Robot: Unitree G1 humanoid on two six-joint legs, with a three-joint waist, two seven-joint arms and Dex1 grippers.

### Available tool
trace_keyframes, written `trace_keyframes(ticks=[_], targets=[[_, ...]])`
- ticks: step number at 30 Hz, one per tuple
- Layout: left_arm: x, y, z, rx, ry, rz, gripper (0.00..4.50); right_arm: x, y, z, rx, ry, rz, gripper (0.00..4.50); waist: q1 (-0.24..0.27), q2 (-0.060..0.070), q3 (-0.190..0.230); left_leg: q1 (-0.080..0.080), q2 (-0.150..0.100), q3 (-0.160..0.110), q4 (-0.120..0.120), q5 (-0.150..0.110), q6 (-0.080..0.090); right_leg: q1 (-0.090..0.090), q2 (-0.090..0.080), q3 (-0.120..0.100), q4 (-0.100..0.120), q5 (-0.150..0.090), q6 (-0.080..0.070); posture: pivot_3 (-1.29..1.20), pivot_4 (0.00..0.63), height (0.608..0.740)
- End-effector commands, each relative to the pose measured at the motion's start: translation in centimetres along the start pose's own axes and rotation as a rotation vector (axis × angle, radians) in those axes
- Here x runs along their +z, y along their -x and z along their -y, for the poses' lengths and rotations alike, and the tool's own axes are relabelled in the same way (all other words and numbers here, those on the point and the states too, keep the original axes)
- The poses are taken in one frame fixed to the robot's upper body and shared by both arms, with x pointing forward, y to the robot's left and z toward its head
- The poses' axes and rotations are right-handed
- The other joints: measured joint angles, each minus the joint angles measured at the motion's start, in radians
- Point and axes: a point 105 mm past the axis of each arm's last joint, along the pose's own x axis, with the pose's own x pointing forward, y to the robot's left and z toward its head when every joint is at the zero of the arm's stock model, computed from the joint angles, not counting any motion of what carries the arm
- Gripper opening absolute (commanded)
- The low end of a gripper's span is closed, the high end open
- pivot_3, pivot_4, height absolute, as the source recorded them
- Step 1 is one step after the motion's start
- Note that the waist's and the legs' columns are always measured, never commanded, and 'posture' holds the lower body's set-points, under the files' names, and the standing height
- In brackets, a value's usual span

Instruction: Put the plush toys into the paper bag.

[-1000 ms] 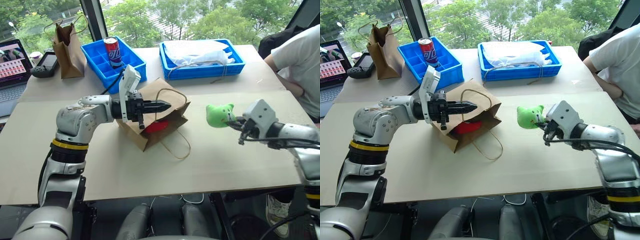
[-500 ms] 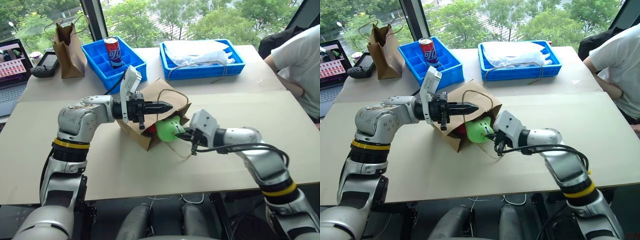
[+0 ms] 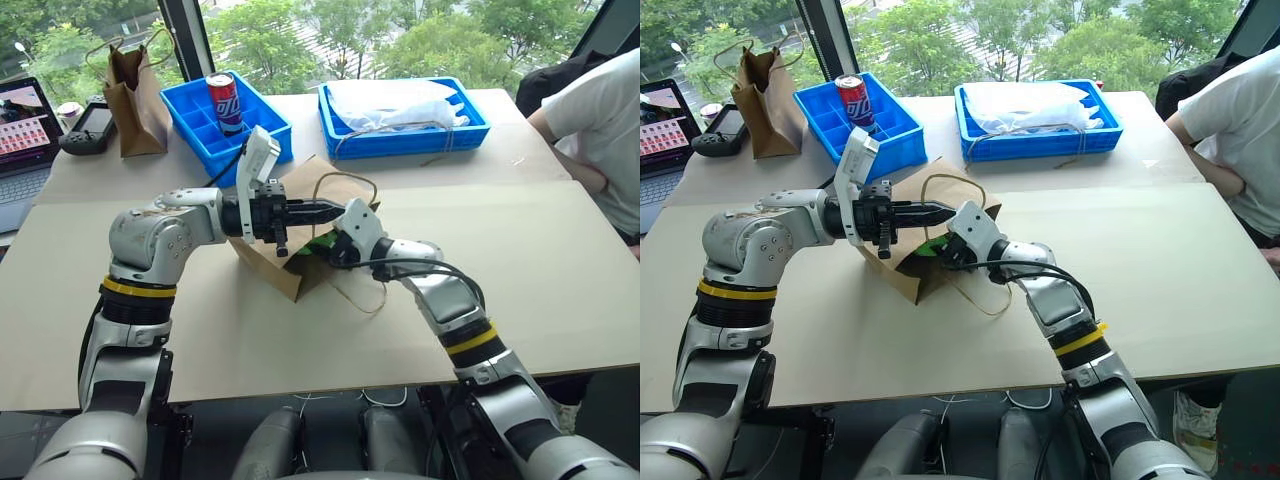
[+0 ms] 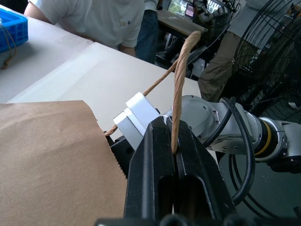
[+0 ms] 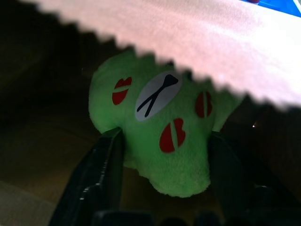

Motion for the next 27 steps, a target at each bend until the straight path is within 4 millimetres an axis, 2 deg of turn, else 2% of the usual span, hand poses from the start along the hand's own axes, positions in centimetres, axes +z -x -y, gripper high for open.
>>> trace_keyframes(ticks=[1,6,10,13,17,20,22,23,24,27], targets=[[1.2,0.0,0.3,-0.012,-0.049,0.022,0.0,1.1,2.8,0.7,-0.024,-0.031,0.025,4.19,0.0,0.0,0.0,0.0,0.0,0.0,0.0,0.0,0.0,0.0,0.0,0.0,0.0,0.0,0.0,0.0,0.15,0.74],[0.9,0.1,0.0,-0.001,-0.05,0.027,0.0,2.0,6.1,0.0,-0.003,-0.04,-0.008,4.19,0.0,0.0,0.0,0.0,0.0,0.0,0.0,-0.002,0.004,0.0,0.0,0.0,0.0,0.0,0.0,0.0,0.15,0.74],[0.9,-0.2,-0.1,-0.003,-0.052,0.031,0.0,2.1,7.6,-2.3,0.098,-0.06,-0.065,4.19,-0.002,0.0,0.0,0.001,0.001,0.0,0.0,-0.004,0.006,0.0,0.001,0.0,0.001,0.0,0.0,0.0,0.15,0.74],[1.0,-0.1,-0.2,0.002,-0.051,0.034,0.0,0.7,7.6,-3.3,0.117,-0.063,-0.138,4.19,-0.001,0.0,0.0,0.001,0.001,0.0,0.0,-0.004,0.006,0.001,0.001,-0.001,0.0,0.0,0.0,0.0,0.15,0.74],[1.0,0.7,-0.5,0.028,-0.057,0.024,0.0,-1.0,6.3,-4.3,0.105,-0.087,-0.193,4.19,-0.002,0.0,0.0,0.001,0.001,0.0,0.0,-0.004,0.006,0.001,0.001,0.0,0.0,0.0,0.0,0.0,0.15,0.74],[1.3,1.0,-0.9,0.046,-0.064,0.028,0.0,-2.9,5.7,-4.2,0.071,-0.097,-0.254,4.19,0.0,0.0,0.0,0.001,0.001,0.0,0.0,-0.004,0.006,0.001,0.001,0.0,0.0,0.0,0.0,0.0,0.15,0.74],[1.5,1.0,-0.9,0.049,-0.069,0.032,0.0,-3.9,5.6,-4.0,0.055,-0.101,-0.296,3.68,0.001,0.0,0.0,0.001,0.0,0.0,0.0,-0.003,0.006,0.001,0.0,0.0,0.0,0.0,0.0,0.0,0.15,0.74],[1.6,1.0,-0.9,0.049,-0.072,0.032,0.0,-3.9,5.6,-3.7,0.051,-0.094,-0.304,3.57,0.003,0.0,0.0,0.001,0.0,0.0,0.0,-0.003,0.006,0.001,0.0,0.0,0.0,0.0,0.0,0.0,0.15,0.74],[1.7,1.0,-0.9,0.049,-0.074,0.032,0.0,-3.9,5.7,-3.5,0.049,-0.089,-0.308,3.22,0.004,0.0,0.0,0.001,0.0,0.0,0.0,-0.003,0.006,0.001,0.0,0.0,0.0,0.0,0.0,0.0,0.15,0.74],[1.9,1.3,-1.1,0.06,-0.08,0.035,0.0,-1.5,6.0,-1.4,0.01,-0.047,-0.23,2.24,0.003,0.0,0.0,0.001,0.0,0.0,0.0,-0.003,0.006,0.001,0.0,0.0,0.0,0.0,0.0,0.0,0.15,0.74]])
